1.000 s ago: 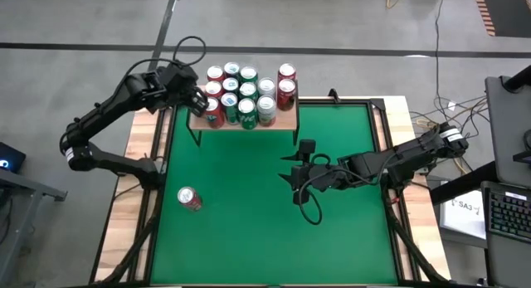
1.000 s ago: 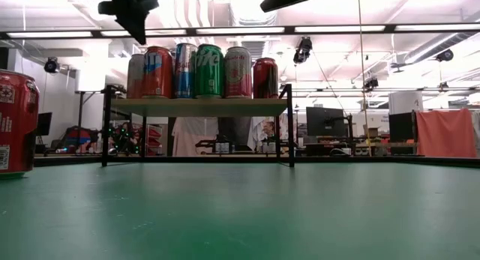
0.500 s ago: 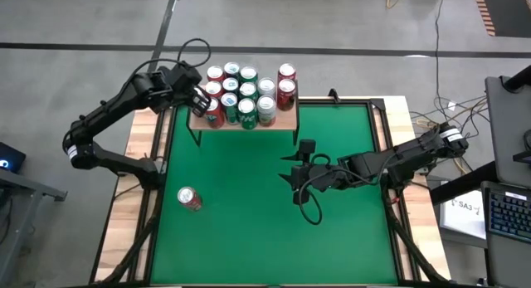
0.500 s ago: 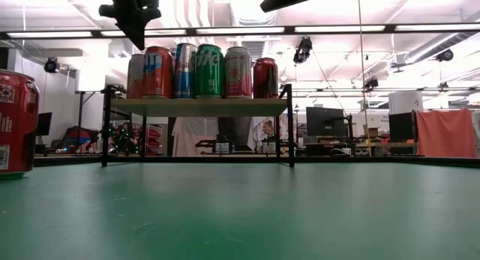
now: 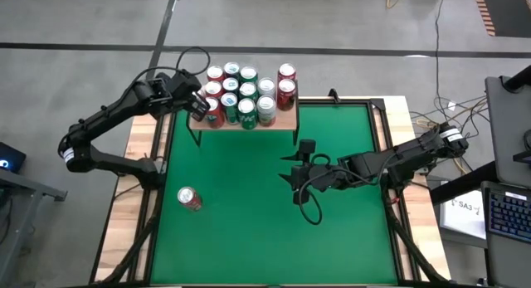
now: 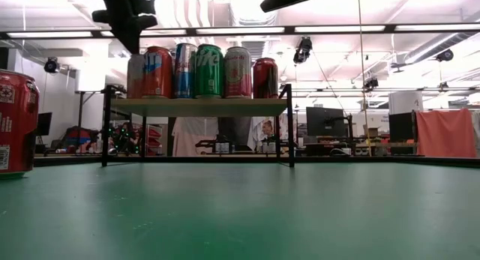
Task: Place canned beverage on shelf
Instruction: Put the red can on the shelf
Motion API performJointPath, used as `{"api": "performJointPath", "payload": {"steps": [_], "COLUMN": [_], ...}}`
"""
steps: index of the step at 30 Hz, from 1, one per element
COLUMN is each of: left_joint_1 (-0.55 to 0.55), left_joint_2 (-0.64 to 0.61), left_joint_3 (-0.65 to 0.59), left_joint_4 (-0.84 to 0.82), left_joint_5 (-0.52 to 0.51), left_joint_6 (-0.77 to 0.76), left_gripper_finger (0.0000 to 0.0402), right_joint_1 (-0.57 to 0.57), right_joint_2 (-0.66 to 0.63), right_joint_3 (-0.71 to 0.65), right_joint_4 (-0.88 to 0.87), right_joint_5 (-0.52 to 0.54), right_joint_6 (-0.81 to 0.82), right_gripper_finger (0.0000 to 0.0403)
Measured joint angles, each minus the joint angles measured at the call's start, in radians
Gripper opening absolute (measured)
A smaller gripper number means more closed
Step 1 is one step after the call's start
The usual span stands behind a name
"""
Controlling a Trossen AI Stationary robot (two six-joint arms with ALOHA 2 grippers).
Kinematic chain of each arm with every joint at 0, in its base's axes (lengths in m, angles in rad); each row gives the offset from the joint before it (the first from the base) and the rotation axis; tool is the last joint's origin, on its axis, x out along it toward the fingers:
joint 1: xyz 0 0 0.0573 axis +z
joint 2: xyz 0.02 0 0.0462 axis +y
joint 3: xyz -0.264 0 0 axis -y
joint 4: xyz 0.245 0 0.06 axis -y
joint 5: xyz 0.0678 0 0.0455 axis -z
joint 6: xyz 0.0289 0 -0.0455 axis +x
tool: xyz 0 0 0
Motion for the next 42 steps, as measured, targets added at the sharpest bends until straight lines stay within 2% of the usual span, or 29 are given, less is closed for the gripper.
{"api": "performJointPath", "payload": {"steps": [13,18,26,37,42], "left_joint_1": [-0.02,-0.019,-0.018,-0.03,-0.056], "left_joint_2": [-0.068,-0.069,-0.032,-0.029,-0.031], "left_joint_3": [0.018,0.014,-0.001,-0.011,-0.011], "left_joint_4": [-0.012,0.048,0.075,-0.017,-0.02], "left_joint_5": [0.043,-0.028,-0.081,-0.08,-0.033], "left_joint_6": [-0.029,0.008,0.043,-0.042,-0.061], "left_gripper_finger": [0.0,0.0,0.0,0.0,0.0], "right_joint_1": [-0.001,-0.001,-0.001,-0.001,-0.001], "right_joint_2": [0.0,0.0,0.0,0.0,0.0], "right_joint_3": [0.0,0.0,0.0,0.0,0.0], "right_joint_4": [0.0,0.0,0.0,0.0,0.0], "right_joint_5": [0.0,0.0,0.0,0.001,0.0], "right_joint_6": [0.006,0.007,0.007,0.007,0.007], "right_gripper_finger": [0.0226,0.0226,0.0226,0.0226,0.0226]}}
